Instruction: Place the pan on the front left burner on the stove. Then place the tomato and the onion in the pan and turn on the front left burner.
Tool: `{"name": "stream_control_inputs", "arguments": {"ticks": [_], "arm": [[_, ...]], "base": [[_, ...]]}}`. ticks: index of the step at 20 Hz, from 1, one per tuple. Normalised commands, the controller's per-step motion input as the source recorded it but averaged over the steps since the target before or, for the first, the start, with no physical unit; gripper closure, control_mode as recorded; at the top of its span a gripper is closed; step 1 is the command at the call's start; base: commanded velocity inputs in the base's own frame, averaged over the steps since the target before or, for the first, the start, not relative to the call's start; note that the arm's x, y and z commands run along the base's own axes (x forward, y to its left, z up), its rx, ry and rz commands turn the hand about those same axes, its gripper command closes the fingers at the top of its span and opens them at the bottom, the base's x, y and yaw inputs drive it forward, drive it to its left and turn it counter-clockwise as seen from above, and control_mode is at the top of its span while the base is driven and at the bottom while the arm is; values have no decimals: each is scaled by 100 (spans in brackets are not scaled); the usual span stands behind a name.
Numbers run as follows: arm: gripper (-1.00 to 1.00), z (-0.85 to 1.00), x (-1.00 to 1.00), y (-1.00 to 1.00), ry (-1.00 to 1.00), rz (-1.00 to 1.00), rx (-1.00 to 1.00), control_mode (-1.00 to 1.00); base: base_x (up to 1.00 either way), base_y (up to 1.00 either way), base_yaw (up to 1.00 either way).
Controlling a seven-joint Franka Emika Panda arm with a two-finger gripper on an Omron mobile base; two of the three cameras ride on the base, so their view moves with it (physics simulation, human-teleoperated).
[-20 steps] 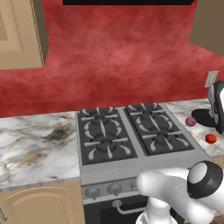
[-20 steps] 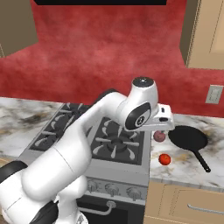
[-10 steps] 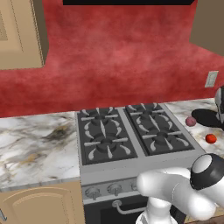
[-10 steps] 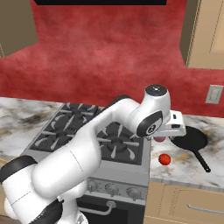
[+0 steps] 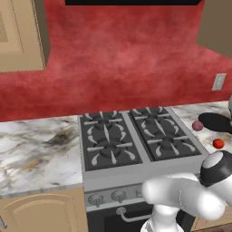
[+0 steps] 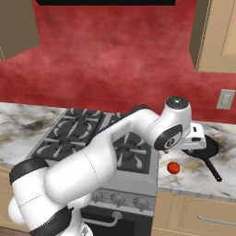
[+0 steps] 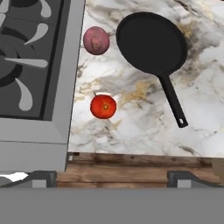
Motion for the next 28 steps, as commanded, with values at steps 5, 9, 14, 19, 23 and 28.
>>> {"name": "stream_control_inputs", "arguments": {"ticks": [5,9,14,19,23,28], "arm": [[-100,-24,0,-24,0,0,0,-100],[-100,-20,0,-20,0,1,0,-100],[-100,-16,5,-20,0,1,0,-100],[-100,-14,10,-19,0,0,0,-100],[-100,-14,14,-14,2,0,0,-100],[-100,-15,14,-10,5,0,0,-100]], "base": [[0,0,0],[0,0,0],[0,0,0],[0,0,0],[0,0,0],[0,0,0]]}}
